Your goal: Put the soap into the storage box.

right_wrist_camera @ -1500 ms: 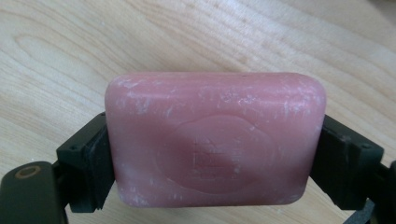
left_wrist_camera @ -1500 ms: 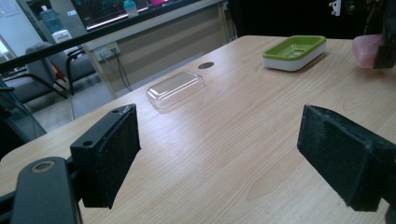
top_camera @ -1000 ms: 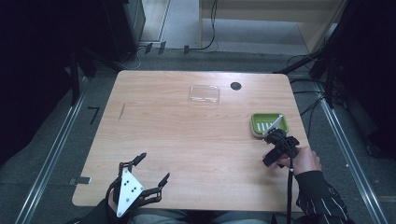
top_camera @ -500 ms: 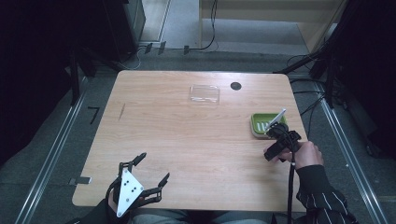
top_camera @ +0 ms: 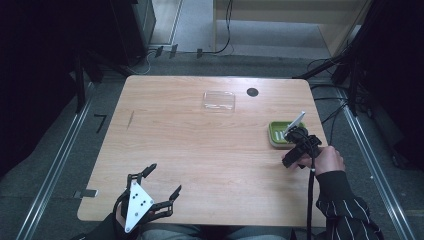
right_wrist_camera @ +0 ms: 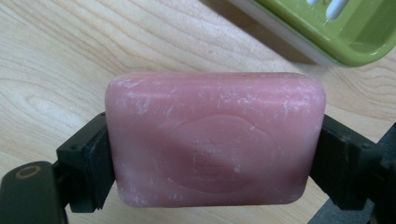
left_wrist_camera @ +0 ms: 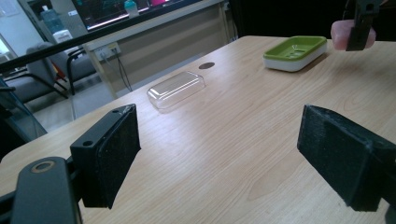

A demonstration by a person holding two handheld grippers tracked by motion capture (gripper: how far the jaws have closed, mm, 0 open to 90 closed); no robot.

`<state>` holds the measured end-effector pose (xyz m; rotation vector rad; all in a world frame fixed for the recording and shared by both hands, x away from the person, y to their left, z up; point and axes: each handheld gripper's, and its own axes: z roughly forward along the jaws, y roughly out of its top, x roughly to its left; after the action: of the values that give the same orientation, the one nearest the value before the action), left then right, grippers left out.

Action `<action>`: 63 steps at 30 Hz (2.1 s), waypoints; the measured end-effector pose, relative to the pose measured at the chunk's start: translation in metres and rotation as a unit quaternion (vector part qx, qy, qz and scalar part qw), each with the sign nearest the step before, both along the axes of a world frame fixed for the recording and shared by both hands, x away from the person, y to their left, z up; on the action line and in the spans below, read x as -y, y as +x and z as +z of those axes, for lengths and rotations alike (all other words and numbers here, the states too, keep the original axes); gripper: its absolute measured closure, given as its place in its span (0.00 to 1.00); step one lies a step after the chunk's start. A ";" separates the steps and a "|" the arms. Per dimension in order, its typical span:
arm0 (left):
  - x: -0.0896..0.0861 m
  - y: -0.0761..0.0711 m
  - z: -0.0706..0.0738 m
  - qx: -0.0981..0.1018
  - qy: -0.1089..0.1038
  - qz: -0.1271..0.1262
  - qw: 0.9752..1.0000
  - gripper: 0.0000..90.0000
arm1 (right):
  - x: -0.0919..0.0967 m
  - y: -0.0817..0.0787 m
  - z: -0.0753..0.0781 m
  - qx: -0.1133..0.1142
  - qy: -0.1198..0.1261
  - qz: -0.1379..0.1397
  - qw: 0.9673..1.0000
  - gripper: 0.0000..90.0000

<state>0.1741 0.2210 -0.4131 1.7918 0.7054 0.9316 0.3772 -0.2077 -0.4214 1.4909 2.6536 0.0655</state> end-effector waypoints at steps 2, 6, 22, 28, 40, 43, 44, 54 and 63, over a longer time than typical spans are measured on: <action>0.000 0.000 0.000 0.000 0.000 -0.001 1.000 0.15 | 0.000 0.002 0.001 0.001 0.001 0.000 1.000 0.15; 0.000 0.000 0.000 0.000 0.000 0.000 1.000 0.15 | -0.002 0.005 0.001 -0.003 -0.002 -0.002 1.000 0.15; 0.000 0.000 0.000 0.000 0.000 -0.001 1.000 0.15 | -0.005 0.020 0.004 -0.001 -0.003 -0.003 1.000 0.15; 0.000 0.000 0.000 -0.001 0.001 -0.001 1.000 0.15 | -0.004 0.025 0.005 -0.001 -0.003 -0.006 1.000 0.15; 0.000 0.000 0.000 0.000 0.000 -0.002 1.000 0.15 | -0.001 0.040 0.005 -0.003 0.002 -0.016 1.000 0.15; 0.000 0.000 0.000 -0.001 0.000 -0.001 1.000 0.15 | 0.000 0.043 0.005 0.000 0.004 -0.016 1.000 0.15; 0.000 0.000 0.000 -0.001 0.000 -0.002 1.000 0.15 | 0.000 0.045 0.005 -0.001 0.005 -0.021 1.000 0.15; 0.000 0.000 0.000 0.000 0.000 -0.001 1.000 0.15 | 0.004 0.058 0.003 -0.005 0.008 -0.030 0.999 0.15; 0.000 0.000 0.000 0.000 0.000 -0.001 1.000 0.15 | 0.004 0.066 0.003 -0.006 0.013 -0.035 0.999 0.15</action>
<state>0.1743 0.2214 -0.4132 1.7931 0.7028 0.9293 0.4427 -0.2118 -0.4182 1.5970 2.6162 0.0872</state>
